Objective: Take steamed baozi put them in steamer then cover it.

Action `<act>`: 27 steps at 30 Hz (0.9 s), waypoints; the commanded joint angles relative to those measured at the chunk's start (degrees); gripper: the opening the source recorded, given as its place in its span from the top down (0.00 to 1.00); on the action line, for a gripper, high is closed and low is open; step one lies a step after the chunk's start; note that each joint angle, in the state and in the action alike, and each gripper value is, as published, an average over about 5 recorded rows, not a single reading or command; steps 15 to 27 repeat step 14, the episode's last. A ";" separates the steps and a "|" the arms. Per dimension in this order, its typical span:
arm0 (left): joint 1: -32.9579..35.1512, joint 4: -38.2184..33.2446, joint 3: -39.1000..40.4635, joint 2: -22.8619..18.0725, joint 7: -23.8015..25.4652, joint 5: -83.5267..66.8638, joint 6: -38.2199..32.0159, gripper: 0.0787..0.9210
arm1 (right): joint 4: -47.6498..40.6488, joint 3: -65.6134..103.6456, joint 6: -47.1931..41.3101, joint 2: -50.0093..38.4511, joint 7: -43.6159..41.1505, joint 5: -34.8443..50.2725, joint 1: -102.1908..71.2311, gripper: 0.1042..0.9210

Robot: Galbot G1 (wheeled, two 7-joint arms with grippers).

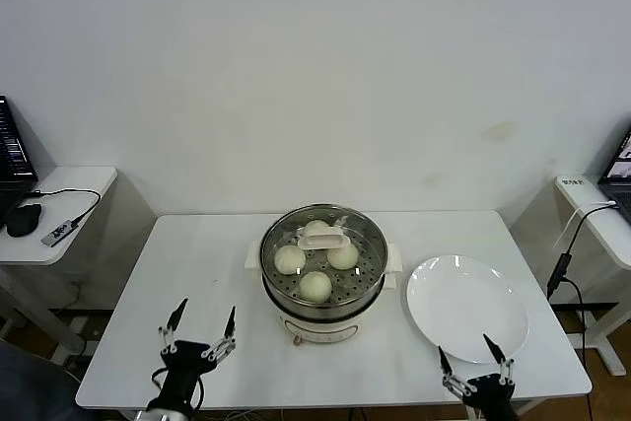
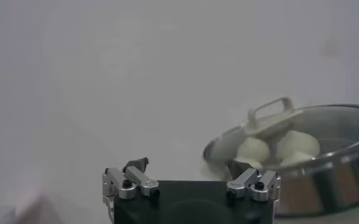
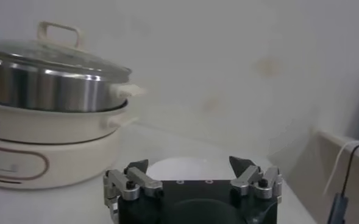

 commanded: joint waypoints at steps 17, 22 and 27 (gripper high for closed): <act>7.28 2.27 -0.62 -4.59 -0.93 -8.45 -0.77 0.12 | 0.65 -3.71 1.04 -3.00 -0.14 5.41 -2.47 0.12; 7.28 2.27 -0.62 -4.59 -0.93 -8.45 -0.77 0.12 | 0.65 -3.71 1.04 -3.00 -0.14 5.41 -2.47 0.12; 7.28 2.27 -0.62 -4.59 -0.93 -8.45 -0.77 0.12 | 0.65 -3.71 1.04 -3.00 -0.14 5.41 -2.47 0.12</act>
